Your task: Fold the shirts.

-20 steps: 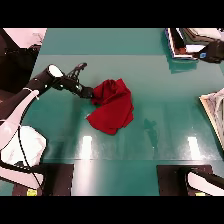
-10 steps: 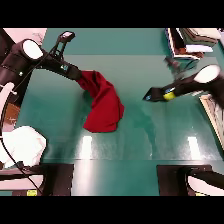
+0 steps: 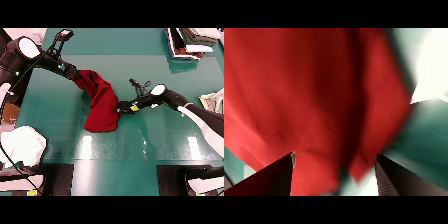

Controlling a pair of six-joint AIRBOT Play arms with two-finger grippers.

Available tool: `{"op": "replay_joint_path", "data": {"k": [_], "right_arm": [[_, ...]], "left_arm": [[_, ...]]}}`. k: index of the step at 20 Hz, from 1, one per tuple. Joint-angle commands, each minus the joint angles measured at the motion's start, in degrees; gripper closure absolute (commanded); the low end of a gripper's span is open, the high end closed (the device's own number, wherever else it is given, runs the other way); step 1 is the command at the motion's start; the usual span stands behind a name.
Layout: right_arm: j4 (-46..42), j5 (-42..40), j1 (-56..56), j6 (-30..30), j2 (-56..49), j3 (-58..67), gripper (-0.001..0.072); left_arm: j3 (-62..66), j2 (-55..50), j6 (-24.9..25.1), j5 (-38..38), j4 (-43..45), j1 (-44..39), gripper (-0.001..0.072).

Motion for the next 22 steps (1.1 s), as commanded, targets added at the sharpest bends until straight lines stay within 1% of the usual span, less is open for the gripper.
{"op": "replay_joint_path", "data": {"k": [1,2,4,6,7,10,12,13,16,19,22], "right_arm": [[0.76,0.2,3.39,-0.57,-4.09,5.16,0.0251],[0.39,-0.02,3.48,-0.59,-4.44,6.01,0.0419],[0.42,-0.79,2.99,-0.63,-4.26,6.32,0.0696],[-1.36,0.13,1.55,-0.48,-3.21,6.32,0.0698],[-4.28,1.22,0.15,0.76,-1.57,6.32,0.0698],[-18.12,5.33,-6.47,7.78,7.91,6.34,0.0698],[-24.79,9.31,-11.98,9.86,15.19,7.63,0.0698],[-26.75,11.76,-14.56,10.03,18.1,9.35,0.0698],[-30.36,16.17,-20.68,10.01,24.79,16.96,0.0698],[-32.52,18.14,-24.39,10.03,29.94,24.26,0.0698],[-32.59,22.6,-26.18,9.99,33.24,31.02,0.0698]], "left_arm": [[0.07,0.04,0.04,-0.11,0.17,0.0,0.0677],[0.07,0.04,0.04,-0.15,0.17,0.0,0.0677],[0.07,0.07,0.04,-0.68,0.17,0.0,0.0678],[0.28,0.39,0.02,-1.44,0.85,0.0,0.0678],[0.92,1.16,0.0,-1.38,2.49,0.15,0.0678],[6.27,5.73,-0.37,-1.11,5.33,2.93,0.0678],[10.67,9.46,0.15,-1.05,5.31,4.76,0.0678],[12.55,11.15,0.52,-0.96,5.84,5.01,0.0678],[16.83,16.2,4.5,-1.31,4.39,5.03,0.0678],[18.56,20.81,5.68,-1.42,4.39,5.03,0.0677],[18.71,25.66,5.75,-1.33,4.39,5.03,0.0677]]}}
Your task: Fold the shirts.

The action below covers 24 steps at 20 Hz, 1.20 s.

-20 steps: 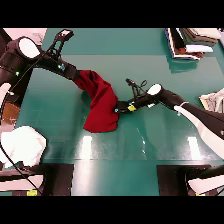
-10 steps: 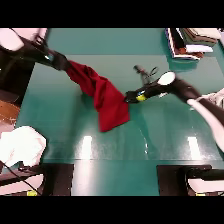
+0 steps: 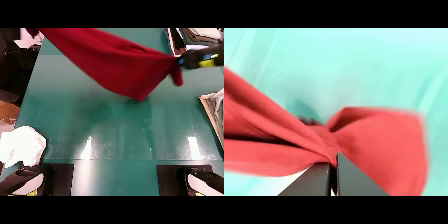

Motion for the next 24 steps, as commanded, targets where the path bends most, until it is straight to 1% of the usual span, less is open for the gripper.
{"op": "replay_joint_path", "data": {"k": [1,3,7,9,11,13,15,17,19,21,24], "right_arm": [[-2.36,5.4,-2.97,0.31,4.61,7.87,0.0698],[-2.32,7.21,-4.2,0.31,5.62,11.61,0.0698],[-2.36,9.92,-4.81,0.31,6.01,19.08,0.0698],[-2.19,10.32,-4.55,0.66,5.14,20.44,0.0698],[-2.19,12.5,-2.86,1.62,3.06,18.49,0.0698],[-2.36,15.89,0.35,1.79,-0.39,12.66,0.0698],[-2.36,16.79,3.67,1.73,-3.21,3.04,0.0698],[-2.32,12.94,6.8,1.73,-4.79,-8.37,0.0698],[-2.27,7.74,9.77,1.73,-5.03,-18.97,0.0698],[-2.16,4.92,12.55,1.79,-4.11,-26.6,0.0697],[-2.14,4.26,15.54,1.81,-1.95,-32.06,0.0692]], "left_arm": [[1.03,5.84,1.46,0.28,0.31,0.11,0.0678],[1.03,8.57,2.67,0.33,-0.15,0.11,0.0678],[2.1,12.52,2.8,0.68,-2.75,0.11,0.0678],[3.54,12.5,2.56,-1.2,-5.46,0.11,0.0678],[-0.33,12.5,2.03,-2.82,-8.09,0.11,0.0677],[-9.64,12.5,0.79,-3.98,-8.46,0.11,0.0678],[-22.32,12.5,0.87,-3.32,-6.71,0.13,0.0678],[-35.89,12.44,0.87,0.39,-1.62,0.13,0.0678],[-46.27,11.89,0.94,5.05,2.73,0.11,0.0678],[-53.55,11.78,1.31,7.69,5.27,0.13,0.0677],[-56.48,11.78,1.33,8.24,5.79,0.13,0.0677]]}}
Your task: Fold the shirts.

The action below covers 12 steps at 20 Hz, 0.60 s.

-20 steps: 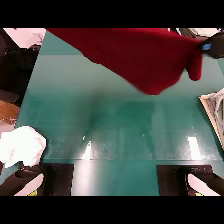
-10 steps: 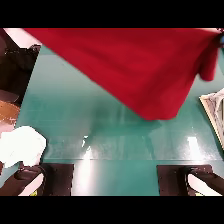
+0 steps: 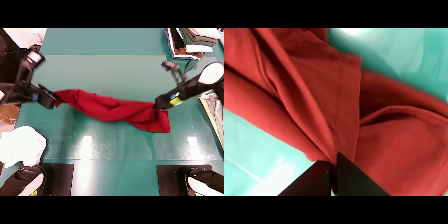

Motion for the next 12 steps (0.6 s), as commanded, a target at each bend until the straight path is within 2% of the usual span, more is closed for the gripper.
{"op": "replay_joint_path", "data": {"k": [1,2,3,8,12], "right_arm": [[0.11,-1.81,3.5,0.07,2.4,-8.35,0.0619],[0.11,-1.7,3.45,0.11,3.72,-8.98,0.0388],[0.11,-1.29,2.91,0.17,5.27,-9.03,0.0223],[0.2,-0.66,-7.98,0.28,12.52,-8.92,0.0221],[7.69,-0.48,-13.55,-1.73,8.61,-8.92,0.0221]], "left_arm": [[-6.05,-0.07,0.17,2.38,2.73,0.02,0.0677],[-6.05,-0.07,0.15,2.34,3.5,0.02,0.0677],[-6.05,-0.07,0.15,2.38,4.35,0.02,0.0677],[-6.05,-0.07,0.09,3.15,4.94,0.02,0.0677],[-6.05,-0.07,-0.02,3.74,3.17,0.0,0.0677]]}}
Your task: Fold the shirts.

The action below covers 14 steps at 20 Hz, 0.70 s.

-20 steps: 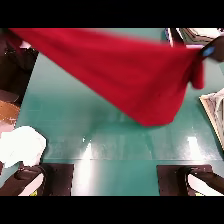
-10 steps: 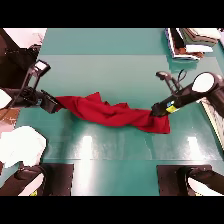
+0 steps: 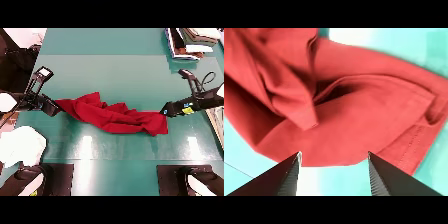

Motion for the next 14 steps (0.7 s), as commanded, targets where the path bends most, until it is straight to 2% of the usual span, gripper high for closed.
{"op": "replay_joint_path", "data": {"k": [1,9,11,12,13,14], "right_arm": [[5.09,0.61,-3.19,-1.75,-3.96,-0.17,0.0221],[8.0,-2.23,9.55,-4.0,-17.68,-0.13,0.0225],[8.02,-5.77,10.67,-4.0,-18.01,-0.13,0.0348],[8.02,-7.28,10.73,-4.0,-17.97,-0.11,0.0482],[7.8,-8.52,10.71,-4.0,-17.9,-0.13,0.0655],[7.5,-9.44,10.71,-4.02,-17.68,-0.11,0.0696]], "left_arm": [[-0.11,-0.04,-0.48,0.52,-1.2,0.0,0.0677],[-0.11,-0.04,-0.44,-0.2,-1.22,0.0,0.0677],[-0.11,-0.04,-0.44,-0.2,-1.22,0.0,0.0677],[-0.11,-0.04,-0.44,-0.2,-1.22,0.02,0.0677],[-0.11,-0.04,-0.46,-0.2,-1.22,0.02,0.0677],[-0.11,-0.04,-0.46,-0.2,-1.22,0.02,0.0677]]}}
